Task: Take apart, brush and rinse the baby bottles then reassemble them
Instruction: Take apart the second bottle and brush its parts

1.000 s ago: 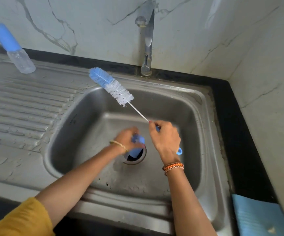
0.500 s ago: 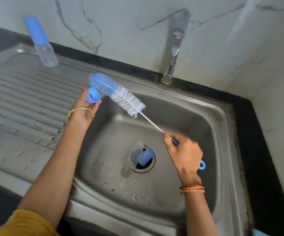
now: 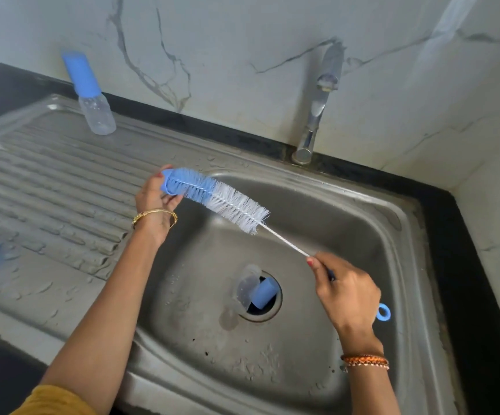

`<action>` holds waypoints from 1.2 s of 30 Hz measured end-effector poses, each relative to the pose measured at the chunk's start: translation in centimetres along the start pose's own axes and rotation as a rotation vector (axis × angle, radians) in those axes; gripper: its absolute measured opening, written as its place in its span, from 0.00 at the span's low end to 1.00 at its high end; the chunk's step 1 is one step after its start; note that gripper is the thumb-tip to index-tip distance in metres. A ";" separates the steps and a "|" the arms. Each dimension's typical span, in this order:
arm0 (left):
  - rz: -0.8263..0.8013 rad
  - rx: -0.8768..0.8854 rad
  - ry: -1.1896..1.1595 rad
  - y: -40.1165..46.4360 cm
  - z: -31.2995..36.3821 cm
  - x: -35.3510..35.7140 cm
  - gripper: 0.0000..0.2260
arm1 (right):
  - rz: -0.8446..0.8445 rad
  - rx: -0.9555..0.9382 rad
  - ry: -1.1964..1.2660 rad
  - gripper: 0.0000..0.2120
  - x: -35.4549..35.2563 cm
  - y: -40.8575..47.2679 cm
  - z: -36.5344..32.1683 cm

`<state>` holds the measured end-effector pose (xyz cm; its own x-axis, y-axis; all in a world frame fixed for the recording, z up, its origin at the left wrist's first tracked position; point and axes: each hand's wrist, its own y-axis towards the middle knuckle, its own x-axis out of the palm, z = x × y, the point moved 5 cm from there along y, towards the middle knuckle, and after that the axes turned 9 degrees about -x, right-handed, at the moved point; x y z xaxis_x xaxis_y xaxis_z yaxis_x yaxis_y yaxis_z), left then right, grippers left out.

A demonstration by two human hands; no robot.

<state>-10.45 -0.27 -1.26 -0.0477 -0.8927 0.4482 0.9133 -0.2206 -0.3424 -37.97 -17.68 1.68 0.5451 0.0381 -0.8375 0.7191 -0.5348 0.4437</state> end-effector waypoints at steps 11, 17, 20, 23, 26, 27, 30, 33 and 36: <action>-0.013 0.049 0.182 0.2 -0.6 0.9 0.09 | -0.506 0.298 0.801 0.09 3.2 -0.8 1.1; 0.006 -0.027 0.032 0.5 -0.3 0.0 0.09 | -0.297 0.118 0.685 0.09 2.7 -0.4 1.6; -0.054 -0.015 -0.003 0.5 -0.1 0.1 0.09 | -0.341 0.101 0.592 0.07 2.7 -0.6 1.3; -0.044 0.004 -0.015 0.4 -0.1 0.4 0.08 | -0.239 0.091 0.250 0.03 1.8 -0.4 1.3; 0.015 0.015 -0.015 0.5 -0.3 0.1 0.06 | 0.025 0.005 0.121 0.06 0.6 -0.1 1.0; 0.036 0.023 -0.007 0.5 -0.3 0.0 0.06 | 0.125 -0.046 0.077 0.06 0.3 -0.1 0.7; 0.082 0.079 0.026 0.2 -0.2 -0.1 0.08 | 0.342 -0.115 -0.037 0.06 -0.8 -0.2 0.1; 0.096 0.139 0.064 0.3 0.2 -0.4 0.06 | 0.420 -0.193 -0.066 0.11 -1.6 -0.4 -0.6; 0.059 0.187 0.150 0.5 0.1 -0.4 0.04 | 0.371 -0.279 -0.004 0.14 -1.7 -0.6 -1.1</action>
<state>-9.94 0.01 -1.50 -0.0385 -0.9533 0.2996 0.9746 -0.1021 -0.1995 -38.84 -16.49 3.14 0.7862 -0.1169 -0.6068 0.5645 -0.2636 0.7822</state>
